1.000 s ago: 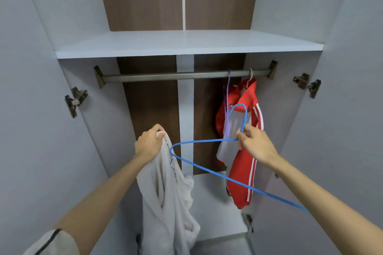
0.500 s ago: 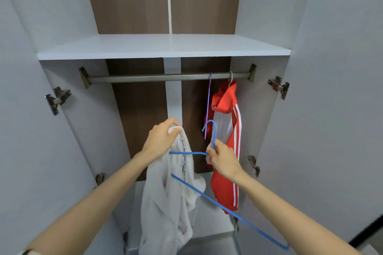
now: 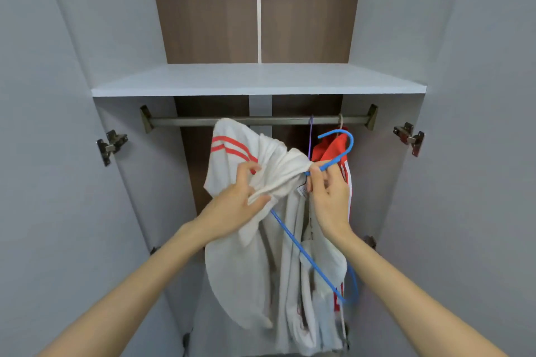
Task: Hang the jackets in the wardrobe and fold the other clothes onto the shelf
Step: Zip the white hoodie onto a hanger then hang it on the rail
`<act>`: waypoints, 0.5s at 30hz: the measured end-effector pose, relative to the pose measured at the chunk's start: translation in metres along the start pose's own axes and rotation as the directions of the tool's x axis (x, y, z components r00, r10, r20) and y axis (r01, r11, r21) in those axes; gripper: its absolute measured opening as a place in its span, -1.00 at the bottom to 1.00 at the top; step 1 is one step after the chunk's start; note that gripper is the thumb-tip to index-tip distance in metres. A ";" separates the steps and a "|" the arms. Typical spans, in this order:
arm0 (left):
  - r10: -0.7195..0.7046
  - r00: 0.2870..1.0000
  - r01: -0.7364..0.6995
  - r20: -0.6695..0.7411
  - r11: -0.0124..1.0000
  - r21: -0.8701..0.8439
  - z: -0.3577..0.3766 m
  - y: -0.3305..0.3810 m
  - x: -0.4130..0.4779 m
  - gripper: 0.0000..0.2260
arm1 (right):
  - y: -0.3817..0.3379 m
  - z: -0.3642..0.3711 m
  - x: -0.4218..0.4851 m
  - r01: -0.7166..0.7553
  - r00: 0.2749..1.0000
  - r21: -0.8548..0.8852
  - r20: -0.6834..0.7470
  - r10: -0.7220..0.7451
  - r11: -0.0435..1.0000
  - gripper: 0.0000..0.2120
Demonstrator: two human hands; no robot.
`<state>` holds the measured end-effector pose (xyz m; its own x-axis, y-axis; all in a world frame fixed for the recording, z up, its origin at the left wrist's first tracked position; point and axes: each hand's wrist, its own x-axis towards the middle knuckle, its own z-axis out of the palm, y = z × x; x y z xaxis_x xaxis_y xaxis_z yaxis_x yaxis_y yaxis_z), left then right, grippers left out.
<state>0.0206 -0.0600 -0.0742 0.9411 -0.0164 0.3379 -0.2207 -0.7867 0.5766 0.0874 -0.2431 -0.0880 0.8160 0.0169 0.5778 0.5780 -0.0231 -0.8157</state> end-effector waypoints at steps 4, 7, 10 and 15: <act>0.405 0.893 -0.185 -0.195 0.727 0.662 -0.022 0.005 0.028 -0.25 | -0.015 -0.003 0.012 0.094 0.996 -0.011 -0.008 -0.094 0.996 -0.80; 0.528 0.842 -0.275 -0.108 0.593 0.757 -0.028 0.010 0.047 -0.40 | -0.017 -0.005 0.013 0.107 0.994 0.009 -0.003 -0.107 0.994 -0.84; 0.582 0.813 -0.386 0.016 0.519 0.763 -0.029 0.012 0.057 -0.61 | -0.013 -0.010 0.013 0.130 0.991 0.014 -0.011 -0.130 0.991 -0.86; 0.479 0.878 -0.366 0.023 0.638 0.677 -0.020 0.006 0.058 -0.70 | -0.001 -0.018 0.021 0.056 0.997 -0.024 0.060 -0.054 0.998 -0.82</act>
<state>0.0692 -0.0529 -0.0362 0.7261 -0.4052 0.5555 -0.3117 -0.9141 -0.2593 0.1034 -0.2611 -0.0745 0.7820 0.0785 0.6183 0.6224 -0.0458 -0.7814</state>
